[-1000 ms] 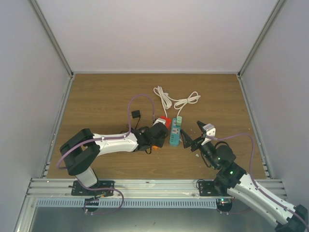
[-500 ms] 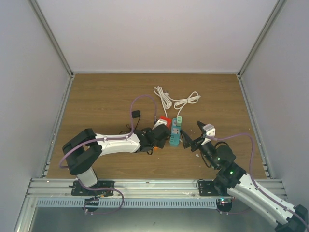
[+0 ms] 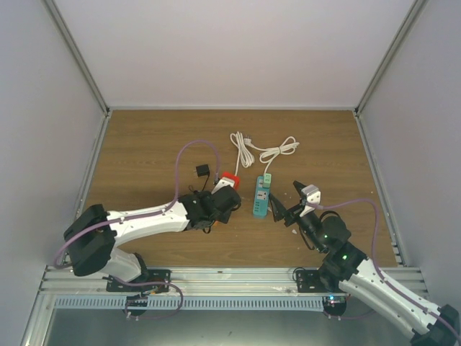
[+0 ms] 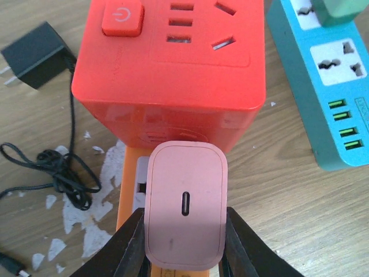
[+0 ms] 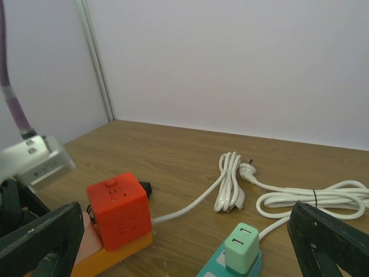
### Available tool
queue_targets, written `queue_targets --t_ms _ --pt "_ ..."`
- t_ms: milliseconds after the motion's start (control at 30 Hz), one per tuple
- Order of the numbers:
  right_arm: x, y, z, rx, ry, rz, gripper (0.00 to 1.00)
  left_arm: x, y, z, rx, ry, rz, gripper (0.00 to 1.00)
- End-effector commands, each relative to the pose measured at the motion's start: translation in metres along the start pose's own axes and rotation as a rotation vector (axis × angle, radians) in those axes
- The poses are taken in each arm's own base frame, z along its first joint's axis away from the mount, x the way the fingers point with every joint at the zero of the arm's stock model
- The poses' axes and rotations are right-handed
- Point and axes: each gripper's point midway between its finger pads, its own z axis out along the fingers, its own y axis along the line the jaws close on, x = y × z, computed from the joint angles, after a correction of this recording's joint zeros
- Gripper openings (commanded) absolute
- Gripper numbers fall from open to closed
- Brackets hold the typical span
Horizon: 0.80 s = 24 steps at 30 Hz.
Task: Insert the plug
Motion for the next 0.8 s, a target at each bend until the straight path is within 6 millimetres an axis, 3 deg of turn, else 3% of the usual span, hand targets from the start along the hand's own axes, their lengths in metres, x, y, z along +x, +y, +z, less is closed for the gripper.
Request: queue_targets --t_ms 0,100,233,367,467,600,767 --pt "0.002 -0.003 0.001 0.011 0.002 0.001 1.00 -0.025 0.014 -0.017 -0.042 -0.124 -0.033 0.00" --pt "0.002 -0.002 0.001 0.011 0.002 -0.001 0.99 -0.022 0.019 -0.015 -0.070 -0.121 -0.032 0.00" --pt "0.003 -0.002 0.002 0.011 0.004 -0.002 1.00 -0.022 -0.004 -0.008 0.145 -0.118 -0.032 0.00" --pt "0.003 -0.002 0.002 0.010 0.006 -0.002 1.00 -0.023 0.010 -0.005 0.052 -0.109 -0.022 0.00" --pt "0.003 -0.002 0.002 0.011 0.006 -0.004 1.00 -0.016 0.007 0.000 0.065 -0.086 0.000 0.00" --pt "0.004 -0.002 0.002 0.011 0.007 -0.004 1.00 0.000 -0.010 0.009 0.163 -0.038 0.045 0.00" --pt "0.004 -0.003 0.002 0.012 0.008 -0.003 1.00 0.036 -0.035 0.026 0.298 0.081 0.109 0.00"
